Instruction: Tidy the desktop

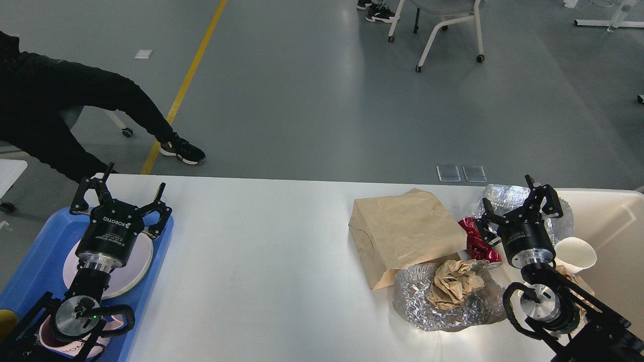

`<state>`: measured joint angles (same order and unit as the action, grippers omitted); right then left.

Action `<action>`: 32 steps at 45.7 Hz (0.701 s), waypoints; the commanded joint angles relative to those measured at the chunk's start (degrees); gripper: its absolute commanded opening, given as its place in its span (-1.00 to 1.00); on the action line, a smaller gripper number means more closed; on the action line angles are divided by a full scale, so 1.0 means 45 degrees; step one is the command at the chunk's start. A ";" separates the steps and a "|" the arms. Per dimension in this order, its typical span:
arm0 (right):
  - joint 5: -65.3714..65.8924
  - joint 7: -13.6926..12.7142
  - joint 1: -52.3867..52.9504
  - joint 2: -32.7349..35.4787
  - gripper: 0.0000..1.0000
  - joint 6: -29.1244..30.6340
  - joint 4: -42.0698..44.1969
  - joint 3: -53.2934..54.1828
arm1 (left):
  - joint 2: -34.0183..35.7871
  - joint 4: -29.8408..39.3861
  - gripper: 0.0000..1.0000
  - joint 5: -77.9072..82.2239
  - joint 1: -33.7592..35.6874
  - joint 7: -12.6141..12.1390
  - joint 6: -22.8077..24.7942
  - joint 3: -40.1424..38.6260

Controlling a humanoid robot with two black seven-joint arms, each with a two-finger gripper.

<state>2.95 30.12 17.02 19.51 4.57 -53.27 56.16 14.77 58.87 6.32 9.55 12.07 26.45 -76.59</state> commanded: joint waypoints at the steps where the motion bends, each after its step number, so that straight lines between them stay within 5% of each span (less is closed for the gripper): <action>1: 0.0009 0.0006 0.0007 0.0000 1.00 0.0000 0.0002 0.0000 | 0.0019 -0.0016 0.92 -0.0017 -0.0012 -0.0006 -0.0291 -0.0030; 32: 0.0009 -0.0013 0.0007 0.0000 1.00 0.0000 0.0002 0.0000 | 0.0057 -0.0815 0.92 -0.0134 0.0026 -0.0045 -0.0175 -0.0167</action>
<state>2.98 30.11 17.05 19.51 4.57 -53.26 56.16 14.83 56.63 5.66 8.91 12.33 25.92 -77.40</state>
